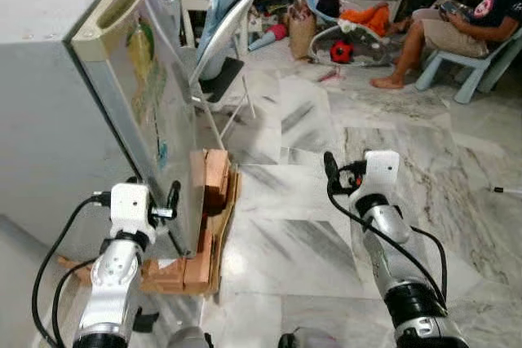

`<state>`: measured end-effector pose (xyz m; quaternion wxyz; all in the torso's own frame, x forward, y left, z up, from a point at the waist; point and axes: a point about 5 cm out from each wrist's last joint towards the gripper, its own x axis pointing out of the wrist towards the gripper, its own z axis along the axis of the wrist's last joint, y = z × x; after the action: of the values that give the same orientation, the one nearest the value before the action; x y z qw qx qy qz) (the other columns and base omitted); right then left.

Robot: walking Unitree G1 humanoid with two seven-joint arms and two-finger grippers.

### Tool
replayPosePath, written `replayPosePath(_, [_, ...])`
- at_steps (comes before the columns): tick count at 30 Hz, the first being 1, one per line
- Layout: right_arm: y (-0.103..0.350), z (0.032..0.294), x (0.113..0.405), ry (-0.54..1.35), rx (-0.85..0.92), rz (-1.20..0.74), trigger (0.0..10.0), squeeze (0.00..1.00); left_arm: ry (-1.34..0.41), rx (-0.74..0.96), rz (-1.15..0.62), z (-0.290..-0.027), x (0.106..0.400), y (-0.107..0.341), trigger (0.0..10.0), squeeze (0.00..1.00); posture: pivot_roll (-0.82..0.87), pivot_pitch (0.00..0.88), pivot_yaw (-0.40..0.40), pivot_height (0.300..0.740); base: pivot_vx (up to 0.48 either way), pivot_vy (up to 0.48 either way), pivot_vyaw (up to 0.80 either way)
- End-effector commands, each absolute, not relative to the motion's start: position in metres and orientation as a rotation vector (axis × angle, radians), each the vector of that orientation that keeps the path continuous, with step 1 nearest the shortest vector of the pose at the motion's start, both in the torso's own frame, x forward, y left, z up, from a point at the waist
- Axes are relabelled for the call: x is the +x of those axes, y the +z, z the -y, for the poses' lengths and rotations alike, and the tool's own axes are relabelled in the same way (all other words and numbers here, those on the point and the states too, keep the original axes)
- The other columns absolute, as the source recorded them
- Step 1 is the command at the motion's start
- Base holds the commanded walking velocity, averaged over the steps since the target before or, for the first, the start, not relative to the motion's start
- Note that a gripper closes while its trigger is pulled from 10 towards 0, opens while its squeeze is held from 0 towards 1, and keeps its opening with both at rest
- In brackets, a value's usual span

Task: Restocking fridge

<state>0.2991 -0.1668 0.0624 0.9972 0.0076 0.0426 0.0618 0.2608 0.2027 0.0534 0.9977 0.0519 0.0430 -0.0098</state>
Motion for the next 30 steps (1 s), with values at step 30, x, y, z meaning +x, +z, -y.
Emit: replayPosePath(30, [0.064, 0.138, 0.24, 0.697, 0.168, -0.214, 10.0, 0.0, -0.064, 0.114, -0.023, -0.174, 0.318, 0.072, 10.0, 0.0, -0.03, 0.004, -0.052, 0.74, 0.0, 0.0, 0.0])
